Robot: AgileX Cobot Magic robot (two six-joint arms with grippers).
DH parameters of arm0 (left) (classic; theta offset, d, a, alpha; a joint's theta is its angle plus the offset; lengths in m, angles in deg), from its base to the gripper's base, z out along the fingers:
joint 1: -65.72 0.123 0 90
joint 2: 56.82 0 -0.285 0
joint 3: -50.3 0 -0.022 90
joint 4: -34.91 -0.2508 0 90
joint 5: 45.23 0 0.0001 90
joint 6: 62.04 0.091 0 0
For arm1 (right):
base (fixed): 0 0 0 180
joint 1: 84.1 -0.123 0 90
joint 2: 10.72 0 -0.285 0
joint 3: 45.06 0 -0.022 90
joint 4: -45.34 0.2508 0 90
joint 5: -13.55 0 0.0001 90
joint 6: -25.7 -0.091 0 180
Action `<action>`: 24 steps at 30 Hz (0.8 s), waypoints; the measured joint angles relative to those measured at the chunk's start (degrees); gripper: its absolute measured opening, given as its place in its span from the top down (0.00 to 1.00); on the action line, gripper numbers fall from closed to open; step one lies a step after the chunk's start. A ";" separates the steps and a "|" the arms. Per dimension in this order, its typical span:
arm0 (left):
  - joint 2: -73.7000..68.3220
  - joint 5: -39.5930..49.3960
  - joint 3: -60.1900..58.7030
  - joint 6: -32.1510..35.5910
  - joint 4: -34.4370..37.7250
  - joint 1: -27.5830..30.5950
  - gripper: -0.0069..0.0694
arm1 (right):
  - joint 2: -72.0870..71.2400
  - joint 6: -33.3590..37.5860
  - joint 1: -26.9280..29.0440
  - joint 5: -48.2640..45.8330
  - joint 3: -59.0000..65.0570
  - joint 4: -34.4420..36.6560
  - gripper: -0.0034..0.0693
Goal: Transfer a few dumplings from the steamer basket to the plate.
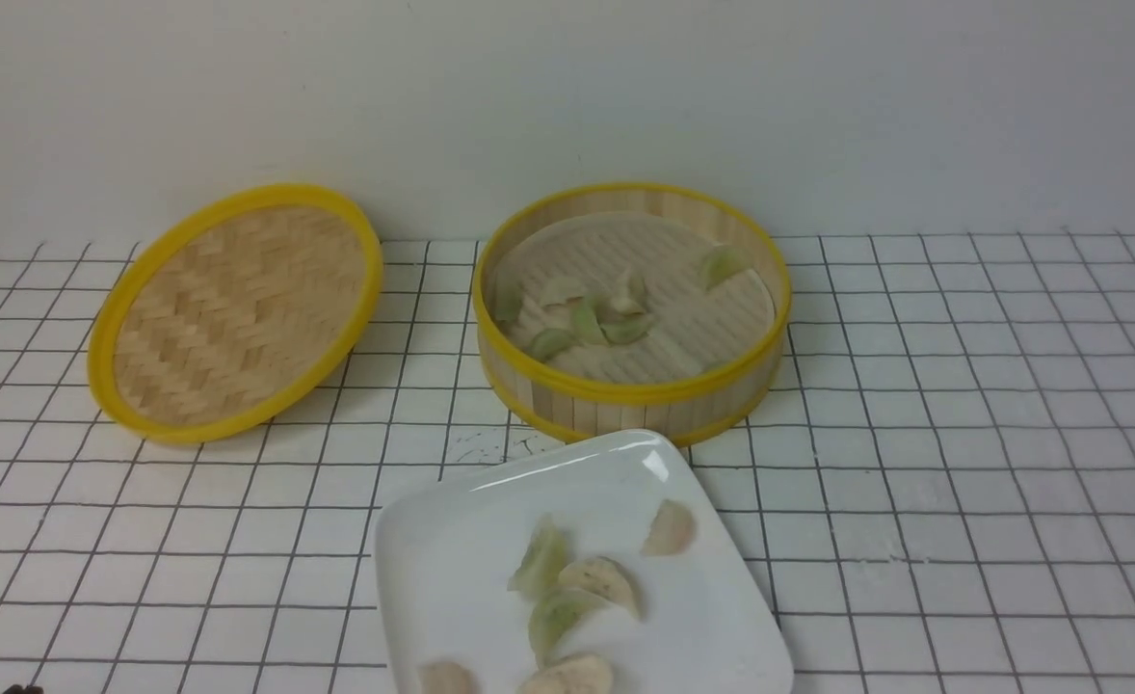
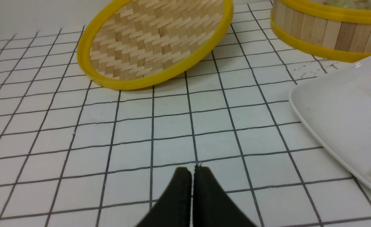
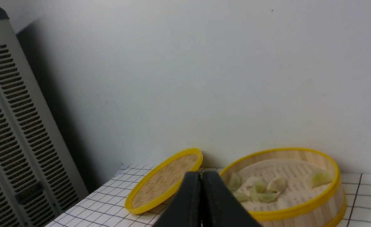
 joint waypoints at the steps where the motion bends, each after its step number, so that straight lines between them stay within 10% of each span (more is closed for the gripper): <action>1: 0.00 0.00 0.00 0.00 0.00 0.00 0.92 | 0.00 -0.06 0.00 0.00 0.07 0.00 0.97; 11: 0.00 0.00 0.00 0.00 0.00 0.00 0.92 | -0.07 1.97 0.00 0.75 0.35 0.06 0.97; 24: 0.00 0.00 0.00 0.00 0.00 0.00 0.92 | -0.07 34.48 0.09 3.00 0.82 19.89 0.97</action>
